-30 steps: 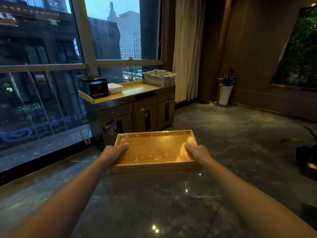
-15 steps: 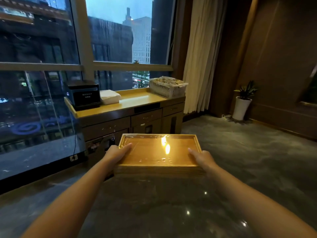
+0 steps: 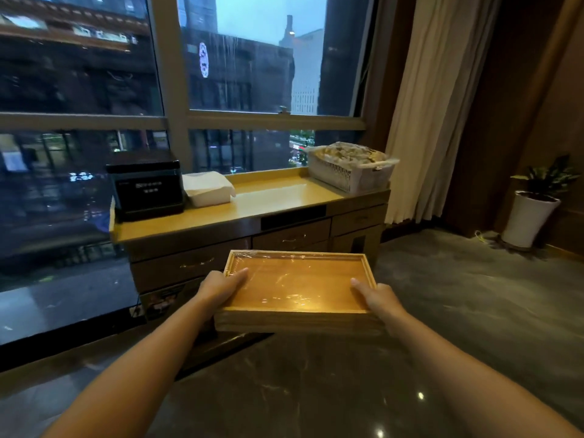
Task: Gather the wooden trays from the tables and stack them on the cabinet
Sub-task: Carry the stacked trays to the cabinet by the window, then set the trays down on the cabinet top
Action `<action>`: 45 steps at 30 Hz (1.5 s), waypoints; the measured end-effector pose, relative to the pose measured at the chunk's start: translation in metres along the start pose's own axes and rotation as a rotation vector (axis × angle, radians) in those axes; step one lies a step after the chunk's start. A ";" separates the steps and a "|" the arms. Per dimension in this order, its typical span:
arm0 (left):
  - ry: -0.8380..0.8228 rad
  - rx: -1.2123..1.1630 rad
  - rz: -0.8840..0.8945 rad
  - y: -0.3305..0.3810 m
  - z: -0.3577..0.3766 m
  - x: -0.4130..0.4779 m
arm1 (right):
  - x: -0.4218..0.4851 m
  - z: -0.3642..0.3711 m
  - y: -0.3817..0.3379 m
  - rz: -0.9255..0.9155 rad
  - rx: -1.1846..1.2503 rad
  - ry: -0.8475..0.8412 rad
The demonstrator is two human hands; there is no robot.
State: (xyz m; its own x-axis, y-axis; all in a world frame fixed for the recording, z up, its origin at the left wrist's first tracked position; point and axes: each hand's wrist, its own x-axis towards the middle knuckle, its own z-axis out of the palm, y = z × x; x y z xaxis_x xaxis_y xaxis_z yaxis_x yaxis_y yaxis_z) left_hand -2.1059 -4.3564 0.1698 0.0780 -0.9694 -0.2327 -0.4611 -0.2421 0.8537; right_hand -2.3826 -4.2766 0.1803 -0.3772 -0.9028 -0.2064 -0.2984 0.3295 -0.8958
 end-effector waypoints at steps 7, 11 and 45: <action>0.080 -0.019 -0.016 0.083 0.040 0.148 | 0.198 -0.017 -0.064 -0.066 -0.031 -0.042; 0.107 -0.053 -0.055 0.110 0.055 0.230 | 0.293 -0.004 -0.087 -0.056 -0.027 -0.088; 0.409 -0.177 -0.393 0.218 0.083 0.912 | 1.030 0.240 -0.289 -0.009 -0.141 -0.398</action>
State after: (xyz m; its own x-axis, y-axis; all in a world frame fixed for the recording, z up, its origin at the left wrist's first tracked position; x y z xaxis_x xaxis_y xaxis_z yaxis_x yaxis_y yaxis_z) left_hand -2.2090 -5.2901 0.1051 0.5634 -0.7343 -0.3786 -0.1771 -0.5549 0.8128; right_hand -2.4744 -5.3682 0.1317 -0.0141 -0.9329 -0.3598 -0.4276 0.3309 -0.8412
